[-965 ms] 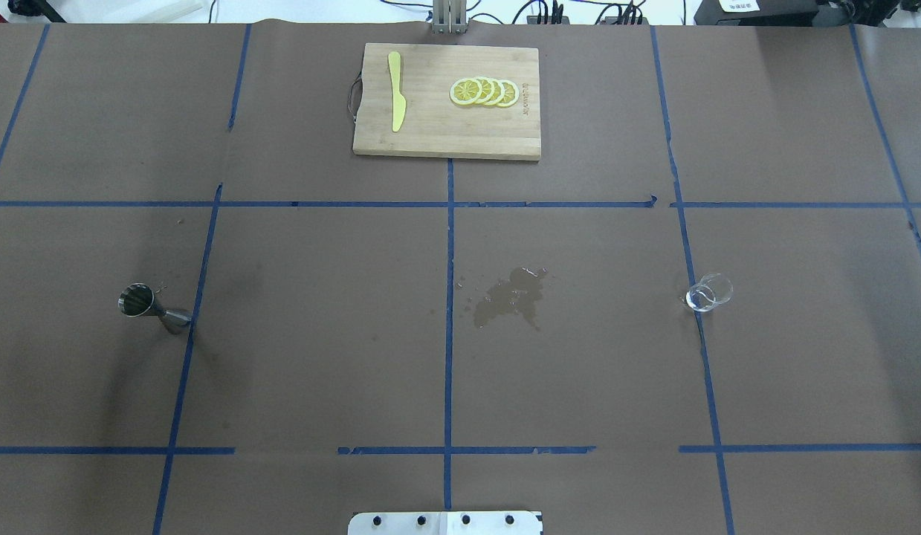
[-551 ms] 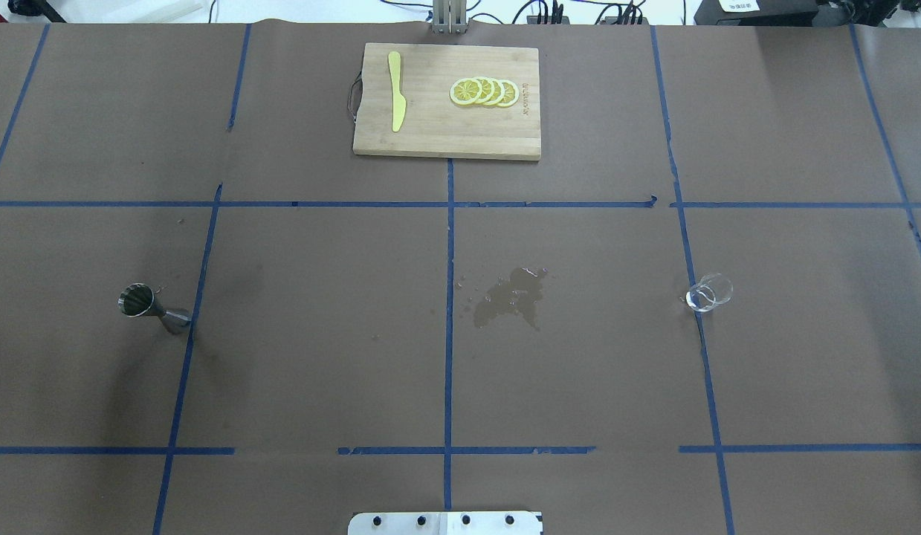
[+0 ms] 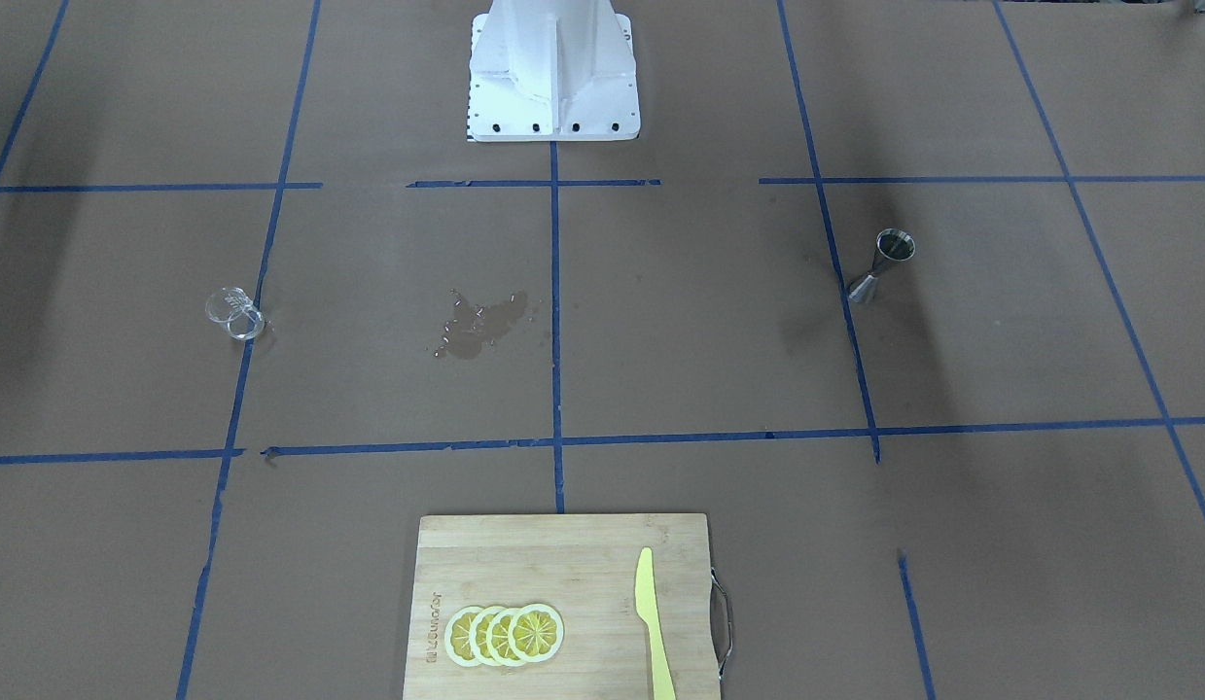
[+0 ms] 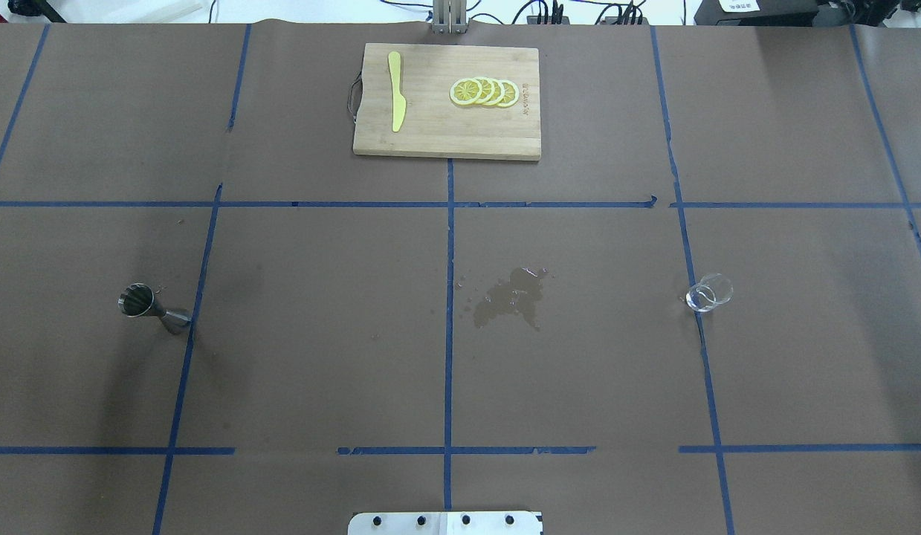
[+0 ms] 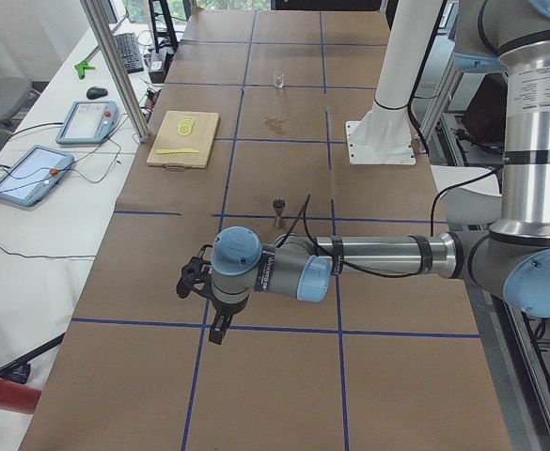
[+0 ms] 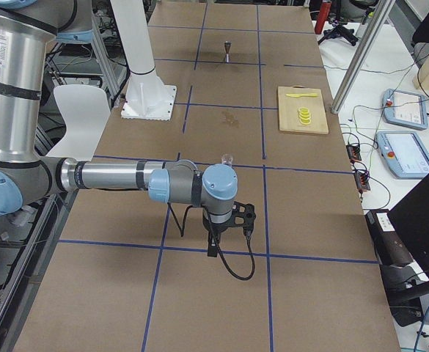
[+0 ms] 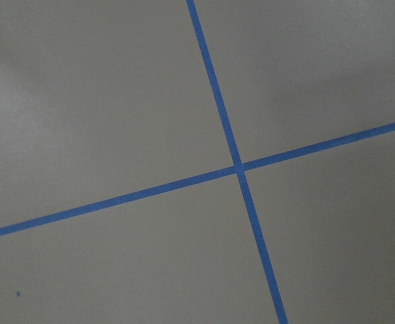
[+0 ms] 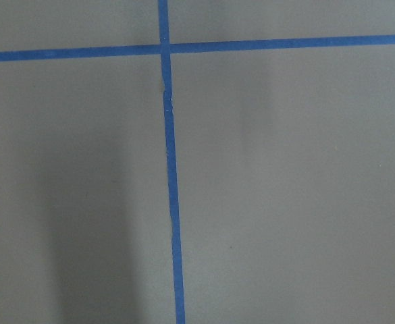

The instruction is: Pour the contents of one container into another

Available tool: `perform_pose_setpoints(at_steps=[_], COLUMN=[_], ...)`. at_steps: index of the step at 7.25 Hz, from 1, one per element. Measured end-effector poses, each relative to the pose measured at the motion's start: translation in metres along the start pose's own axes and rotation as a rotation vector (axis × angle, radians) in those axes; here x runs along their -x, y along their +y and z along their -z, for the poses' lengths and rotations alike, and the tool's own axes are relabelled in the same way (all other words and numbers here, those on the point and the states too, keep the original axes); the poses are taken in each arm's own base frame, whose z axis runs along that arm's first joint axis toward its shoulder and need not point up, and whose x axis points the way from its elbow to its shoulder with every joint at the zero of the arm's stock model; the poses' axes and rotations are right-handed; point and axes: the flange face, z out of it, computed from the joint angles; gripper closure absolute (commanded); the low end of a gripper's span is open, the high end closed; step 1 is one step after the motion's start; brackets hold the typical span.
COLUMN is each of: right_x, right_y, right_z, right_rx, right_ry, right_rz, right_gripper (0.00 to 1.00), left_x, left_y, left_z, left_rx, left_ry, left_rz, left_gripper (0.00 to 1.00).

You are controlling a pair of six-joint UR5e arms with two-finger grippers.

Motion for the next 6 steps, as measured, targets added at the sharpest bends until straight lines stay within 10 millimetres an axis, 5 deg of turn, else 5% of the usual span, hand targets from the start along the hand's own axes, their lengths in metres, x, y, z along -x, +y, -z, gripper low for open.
perform_pose_setpoints(at_steps=[6], right_x=[0.009], right_y=[-0.002], right_z=[-0.002], right_rx=[0.008], right_ry=[0.02], right_rz=[0.093], right_gripper=[0.0], left_x=[-0.02], left_y=[-0.001], left_z=[-0.008], left_rx=[0.088], left_ry=[0.029], left_rz=[0.036], left_gripper=[0.0])
